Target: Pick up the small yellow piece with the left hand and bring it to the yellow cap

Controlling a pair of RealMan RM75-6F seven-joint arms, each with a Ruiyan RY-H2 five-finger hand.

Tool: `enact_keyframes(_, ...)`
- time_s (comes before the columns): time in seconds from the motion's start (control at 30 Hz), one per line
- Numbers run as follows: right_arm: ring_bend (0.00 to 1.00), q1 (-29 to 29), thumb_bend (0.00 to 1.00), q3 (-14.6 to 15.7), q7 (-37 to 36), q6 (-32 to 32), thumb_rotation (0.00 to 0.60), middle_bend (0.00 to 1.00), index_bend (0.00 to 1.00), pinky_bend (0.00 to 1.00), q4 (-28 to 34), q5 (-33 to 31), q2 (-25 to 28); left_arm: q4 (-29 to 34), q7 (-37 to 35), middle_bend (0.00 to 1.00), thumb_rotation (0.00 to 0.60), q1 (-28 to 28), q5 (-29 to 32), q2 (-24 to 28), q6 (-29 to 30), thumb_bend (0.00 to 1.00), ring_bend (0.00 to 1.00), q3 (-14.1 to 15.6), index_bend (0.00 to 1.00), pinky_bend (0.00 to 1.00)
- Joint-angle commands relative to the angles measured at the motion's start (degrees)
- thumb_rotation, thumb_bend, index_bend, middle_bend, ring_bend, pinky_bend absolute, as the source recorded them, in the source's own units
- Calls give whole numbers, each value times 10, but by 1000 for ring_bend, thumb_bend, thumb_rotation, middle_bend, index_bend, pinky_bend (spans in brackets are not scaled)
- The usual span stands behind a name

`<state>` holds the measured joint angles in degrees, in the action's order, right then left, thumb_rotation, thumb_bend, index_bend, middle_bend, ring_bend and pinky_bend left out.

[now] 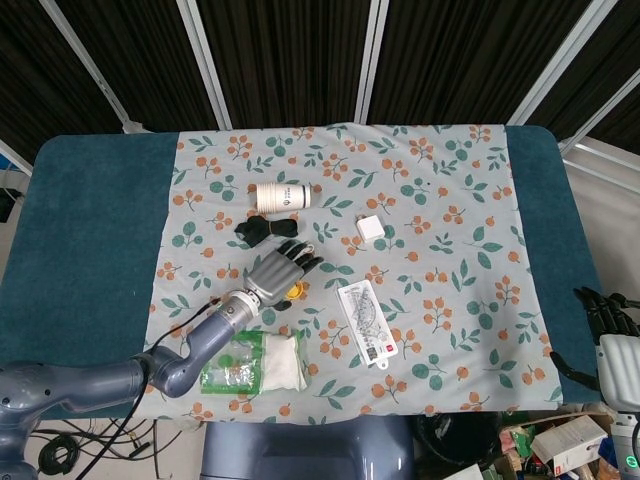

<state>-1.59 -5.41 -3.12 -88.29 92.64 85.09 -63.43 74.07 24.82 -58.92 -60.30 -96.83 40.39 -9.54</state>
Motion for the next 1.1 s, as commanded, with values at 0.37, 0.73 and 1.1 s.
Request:
enact_keyframes(0.37,108,0,118,-1,0,-1,600,83,108,189,-2,-1,1,157,-7,80,600,61,-1,151,124,191,0,-26,39,59)
enact_keyframes(0.73,108,2,119,2,8,-8,600,83,109,189,-1,6,0,304,-73,43,600,212,-81,317,268,180,0,41,9,18)
enact_keyframes(1.1,108,3,120,3,18,-13,600,83,109,189,1,13,-1,275,-294,16,600,416,-227,422,451,165,0,150,0,0)
